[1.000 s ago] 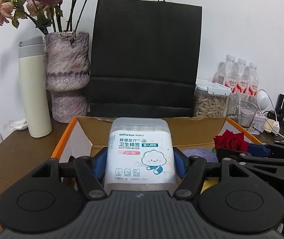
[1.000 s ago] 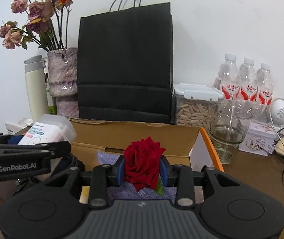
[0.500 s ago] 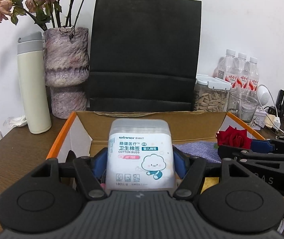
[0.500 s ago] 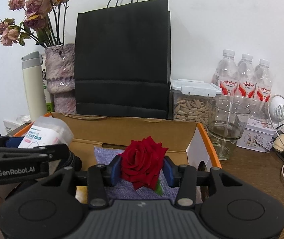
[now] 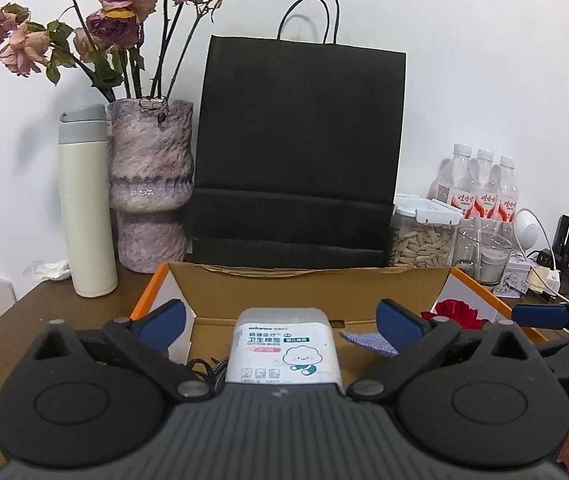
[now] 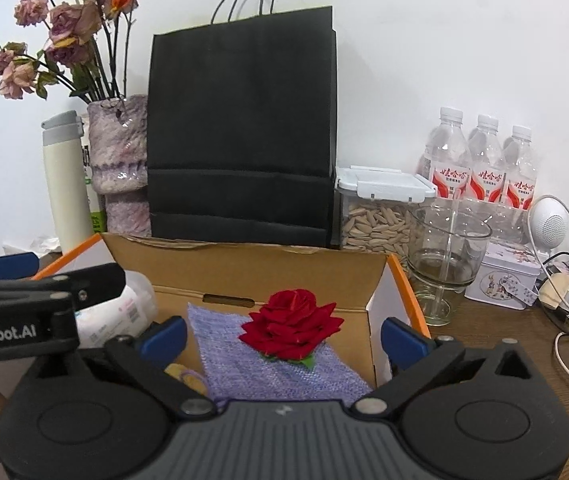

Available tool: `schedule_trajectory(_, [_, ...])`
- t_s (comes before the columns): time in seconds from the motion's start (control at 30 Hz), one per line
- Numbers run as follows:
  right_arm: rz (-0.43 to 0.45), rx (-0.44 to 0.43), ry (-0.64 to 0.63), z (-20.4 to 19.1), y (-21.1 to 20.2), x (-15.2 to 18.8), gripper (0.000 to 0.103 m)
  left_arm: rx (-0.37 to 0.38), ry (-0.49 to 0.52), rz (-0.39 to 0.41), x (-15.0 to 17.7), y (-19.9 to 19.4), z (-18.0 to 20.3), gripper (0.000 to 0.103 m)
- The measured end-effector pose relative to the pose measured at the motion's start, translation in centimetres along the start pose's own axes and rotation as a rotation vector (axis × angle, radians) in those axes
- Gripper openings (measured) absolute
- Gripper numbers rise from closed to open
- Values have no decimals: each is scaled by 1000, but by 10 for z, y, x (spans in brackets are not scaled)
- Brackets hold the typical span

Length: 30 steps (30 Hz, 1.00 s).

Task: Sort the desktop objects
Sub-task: 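Place the cotton-bud box and red rose into the box and release, then withdraw both tools toward the white caps on the desk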

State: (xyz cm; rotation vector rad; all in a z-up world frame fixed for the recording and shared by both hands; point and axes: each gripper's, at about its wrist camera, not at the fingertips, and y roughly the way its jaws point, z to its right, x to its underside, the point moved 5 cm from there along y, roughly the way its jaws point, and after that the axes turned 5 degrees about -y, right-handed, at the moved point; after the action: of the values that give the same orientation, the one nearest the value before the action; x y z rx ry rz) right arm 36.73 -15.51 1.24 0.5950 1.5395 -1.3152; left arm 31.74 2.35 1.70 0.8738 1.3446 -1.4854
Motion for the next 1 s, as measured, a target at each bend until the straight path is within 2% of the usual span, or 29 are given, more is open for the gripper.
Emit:
schedule_trajectory(0.57, [39,9,14,7,-37,-6,103,-25,-74,37,-7,-50,-24,103])
schedule_trajectory(0.77, [29,21,9,14,-60,6,103,-58,-74,10,4,-72,-40,103])
schedule_trajectory(1.0, [-25,29,-12,21,-80,36,103,-88,-56,-50,22,-93,-57,103])
